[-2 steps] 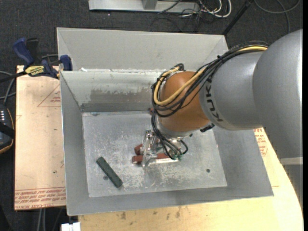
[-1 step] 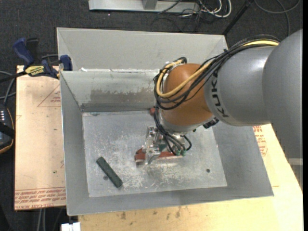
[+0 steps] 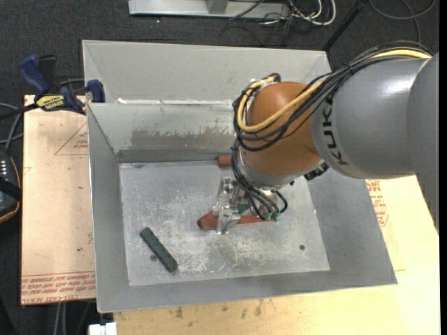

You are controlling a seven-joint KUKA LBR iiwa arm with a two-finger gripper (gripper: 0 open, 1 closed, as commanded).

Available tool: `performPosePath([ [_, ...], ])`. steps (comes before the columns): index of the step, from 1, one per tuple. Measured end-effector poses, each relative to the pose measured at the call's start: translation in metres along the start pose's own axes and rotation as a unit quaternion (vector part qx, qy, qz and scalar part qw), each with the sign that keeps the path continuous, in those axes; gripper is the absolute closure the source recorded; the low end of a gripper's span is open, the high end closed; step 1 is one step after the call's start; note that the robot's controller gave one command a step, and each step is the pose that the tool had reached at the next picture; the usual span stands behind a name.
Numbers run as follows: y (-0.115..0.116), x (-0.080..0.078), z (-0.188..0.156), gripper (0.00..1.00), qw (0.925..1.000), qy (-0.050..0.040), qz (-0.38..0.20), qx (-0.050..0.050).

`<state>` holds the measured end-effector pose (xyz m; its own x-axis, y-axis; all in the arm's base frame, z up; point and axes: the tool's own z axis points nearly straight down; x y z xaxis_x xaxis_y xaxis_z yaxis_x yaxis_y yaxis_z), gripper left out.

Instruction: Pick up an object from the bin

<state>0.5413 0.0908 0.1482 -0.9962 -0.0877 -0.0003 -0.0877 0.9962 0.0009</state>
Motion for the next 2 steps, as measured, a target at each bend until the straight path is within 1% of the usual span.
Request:
performPosePath([
  [1,0.0,-0.004,-0.022,1.0,1.0,0.0056,0.005,0.0],
  [2,-0.003,-0.01,-0.091,1.0,1.0,0.0001,0.0,0.0],
])
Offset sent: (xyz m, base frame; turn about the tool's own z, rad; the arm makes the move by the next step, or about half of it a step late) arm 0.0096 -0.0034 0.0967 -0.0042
